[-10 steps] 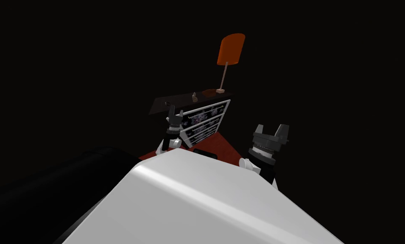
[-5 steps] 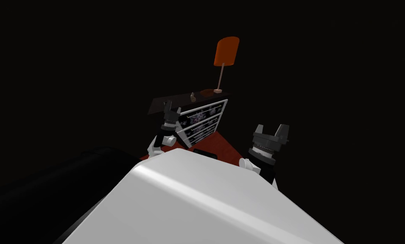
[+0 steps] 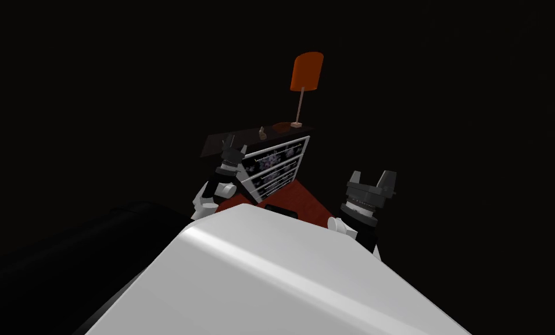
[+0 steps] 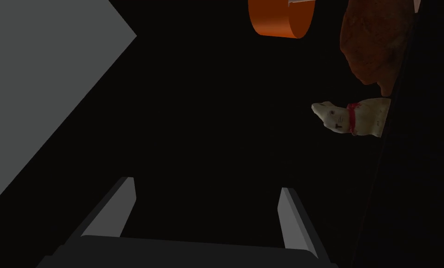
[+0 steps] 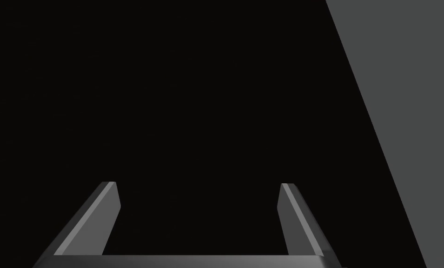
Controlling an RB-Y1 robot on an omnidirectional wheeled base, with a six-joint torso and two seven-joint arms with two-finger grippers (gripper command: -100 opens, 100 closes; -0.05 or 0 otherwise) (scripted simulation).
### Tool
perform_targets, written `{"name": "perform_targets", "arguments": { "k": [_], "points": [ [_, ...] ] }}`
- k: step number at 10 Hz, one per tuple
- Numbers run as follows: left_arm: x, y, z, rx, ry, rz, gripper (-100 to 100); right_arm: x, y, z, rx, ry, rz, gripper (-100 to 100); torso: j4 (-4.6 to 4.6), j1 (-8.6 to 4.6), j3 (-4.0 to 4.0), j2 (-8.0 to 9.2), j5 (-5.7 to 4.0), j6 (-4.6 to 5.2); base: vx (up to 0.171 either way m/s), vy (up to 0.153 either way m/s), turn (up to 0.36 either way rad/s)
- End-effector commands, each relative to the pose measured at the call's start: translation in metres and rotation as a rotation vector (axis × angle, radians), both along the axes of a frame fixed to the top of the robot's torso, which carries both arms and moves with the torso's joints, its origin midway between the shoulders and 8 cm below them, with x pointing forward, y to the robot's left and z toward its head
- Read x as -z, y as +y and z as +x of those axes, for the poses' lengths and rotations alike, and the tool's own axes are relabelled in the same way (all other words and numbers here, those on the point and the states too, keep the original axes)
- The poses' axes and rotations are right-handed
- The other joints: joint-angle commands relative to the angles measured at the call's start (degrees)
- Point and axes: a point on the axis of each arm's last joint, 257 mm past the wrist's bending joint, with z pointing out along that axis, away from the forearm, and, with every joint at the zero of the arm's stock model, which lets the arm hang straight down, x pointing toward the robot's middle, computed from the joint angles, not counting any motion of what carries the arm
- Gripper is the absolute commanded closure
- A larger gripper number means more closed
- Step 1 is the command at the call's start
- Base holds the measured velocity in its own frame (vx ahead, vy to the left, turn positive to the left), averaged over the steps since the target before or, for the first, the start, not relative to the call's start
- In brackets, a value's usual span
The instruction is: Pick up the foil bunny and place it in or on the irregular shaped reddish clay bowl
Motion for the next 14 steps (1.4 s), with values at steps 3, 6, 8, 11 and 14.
{"name": "perform_targets", "arguments": {
  "k": [3,6,8,11,14],
  "points": [
    [-0.007,0.003,0.005,0.019,0.031,0.019,-100,0.000,0.000,0.000,0.000,0.000,0.000,0,0.00,-0.05,0.02,0.03,-0.01,0.01,-0.011,-0.013,-0.038],
    [-0.007,0.003,0.005,0.019,0.031,0.019,-100,0.000,0.000,0.000,0.000,0.000,0.000,0,-0.01,0.00,-0.01,-0.01,0.01,0.00,0.000,0.000,-0.001],
    [-0.007,0.003,0.005,0.019,0.031,0.019,-100,0.000,0.000,0.000,0.000,0.000,0.000,0,-0.01,0.07,-0.04,-0.06,0.02,-0.01,0.011,0.012,0.037],
    [-0.001,0.016,0.002,-0.011,0.048,0.031,-100,0.000,0.000,0.000,0.000,0.000,0.000,0,-0.01,-0.01,-0.01,-0.01,0.00,0.00,0.001,-0.017,-0.019],
    [0.014,0.046,-0.008,-0.082,0.087,0.060,-100,0.000,0.000,0.000,0.000,0.000,0.000,0,-0.04,-0.25,-0.09,-0.15,-0.05,0.00,0.038,-0.079,-0.014]
  ]
}}
